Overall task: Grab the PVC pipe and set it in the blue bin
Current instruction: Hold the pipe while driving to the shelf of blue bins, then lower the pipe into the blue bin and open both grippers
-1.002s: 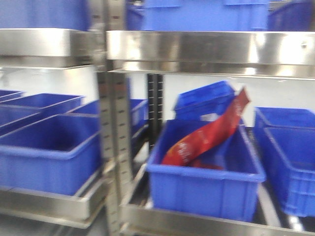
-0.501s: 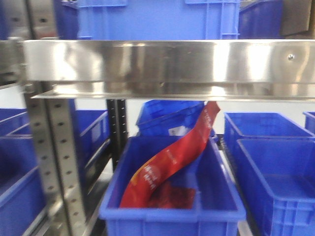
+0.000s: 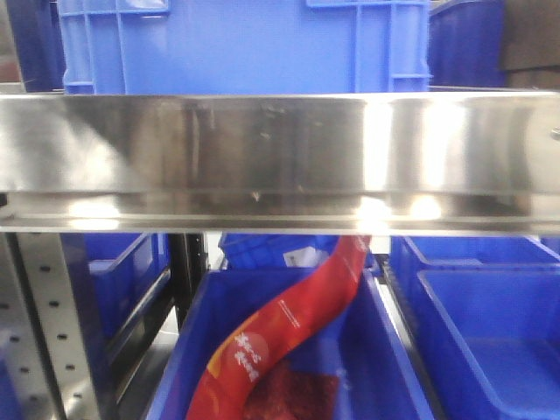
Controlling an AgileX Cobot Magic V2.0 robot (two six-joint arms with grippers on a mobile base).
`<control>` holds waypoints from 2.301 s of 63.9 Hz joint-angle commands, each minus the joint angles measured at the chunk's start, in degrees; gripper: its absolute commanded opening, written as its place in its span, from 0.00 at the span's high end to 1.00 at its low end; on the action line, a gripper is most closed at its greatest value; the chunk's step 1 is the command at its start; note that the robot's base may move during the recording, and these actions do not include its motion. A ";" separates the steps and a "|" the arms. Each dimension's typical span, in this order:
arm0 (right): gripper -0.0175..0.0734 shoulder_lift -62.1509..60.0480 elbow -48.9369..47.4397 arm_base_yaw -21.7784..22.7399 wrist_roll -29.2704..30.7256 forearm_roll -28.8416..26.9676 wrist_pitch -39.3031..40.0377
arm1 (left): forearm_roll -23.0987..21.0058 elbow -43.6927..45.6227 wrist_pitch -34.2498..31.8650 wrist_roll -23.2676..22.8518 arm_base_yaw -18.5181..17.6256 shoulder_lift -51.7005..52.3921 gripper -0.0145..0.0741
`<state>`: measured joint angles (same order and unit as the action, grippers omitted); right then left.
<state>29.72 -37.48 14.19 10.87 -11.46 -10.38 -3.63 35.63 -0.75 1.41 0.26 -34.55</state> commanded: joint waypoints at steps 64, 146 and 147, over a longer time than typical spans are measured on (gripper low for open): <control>0.99 -0.24 -0.03 -0.12 0.19 0.17 2.01 | -0.08 0.27 -1.64 -0.57 -0.33 0.38 0.96; 0.99 32.16 -30.03 -28.64 0.89 0.17 -2.44 | 5.26 44.50 13.74 3.94 -29.98 -36.56 0.96; 0.99 32.94 -30.59 -28.99 0.89 0.17 -2.44 | 5.26 45.39 13.74 3.94 -29.82 -37.45 0.96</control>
<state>59.22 -65.15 -12.94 11.36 -11.46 -14.00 1.53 76.14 15.45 5.90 -29.32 -68.07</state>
